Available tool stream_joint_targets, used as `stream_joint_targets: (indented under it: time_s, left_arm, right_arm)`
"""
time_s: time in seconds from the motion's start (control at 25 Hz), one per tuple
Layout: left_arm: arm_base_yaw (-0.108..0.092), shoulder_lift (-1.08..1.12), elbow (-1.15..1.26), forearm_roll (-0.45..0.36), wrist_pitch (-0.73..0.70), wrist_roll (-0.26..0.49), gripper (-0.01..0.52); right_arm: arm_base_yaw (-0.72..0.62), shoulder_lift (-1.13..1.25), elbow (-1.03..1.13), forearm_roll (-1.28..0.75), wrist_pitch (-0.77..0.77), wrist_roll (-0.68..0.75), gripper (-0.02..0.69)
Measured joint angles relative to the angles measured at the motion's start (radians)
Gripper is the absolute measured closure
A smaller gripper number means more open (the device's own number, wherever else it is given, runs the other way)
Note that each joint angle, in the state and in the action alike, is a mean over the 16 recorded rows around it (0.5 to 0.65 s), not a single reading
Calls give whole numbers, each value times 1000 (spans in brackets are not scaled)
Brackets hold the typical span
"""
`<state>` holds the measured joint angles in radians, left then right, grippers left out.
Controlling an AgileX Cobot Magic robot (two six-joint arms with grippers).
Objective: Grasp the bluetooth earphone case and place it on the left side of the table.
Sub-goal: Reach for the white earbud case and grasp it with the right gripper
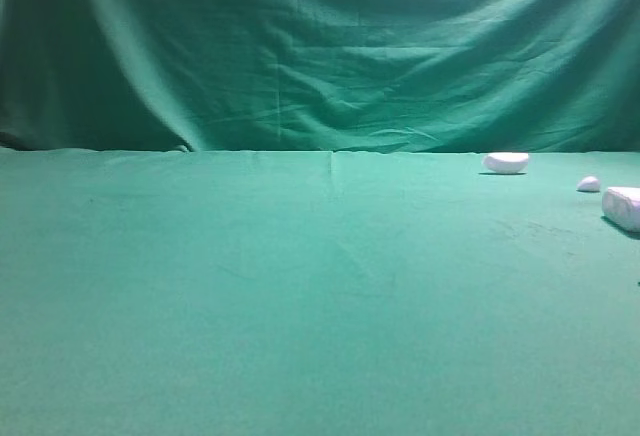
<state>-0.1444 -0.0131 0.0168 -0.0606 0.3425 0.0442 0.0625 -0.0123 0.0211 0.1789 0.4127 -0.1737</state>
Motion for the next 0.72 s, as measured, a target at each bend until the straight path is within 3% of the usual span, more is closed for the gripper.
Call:
stream_joint_targets:
  time_s: [0.48, 0.72]
  left_arm:
    - [0, 0, 0, 0, 0, 0, 514]
    - [0, 0, 0, 0, 0, 0, 514]
  right_arm:
    - [0, 0, 0, -3, -5, -2, 665]
    - [0, 0, 3, 37, -82, -3, 665]
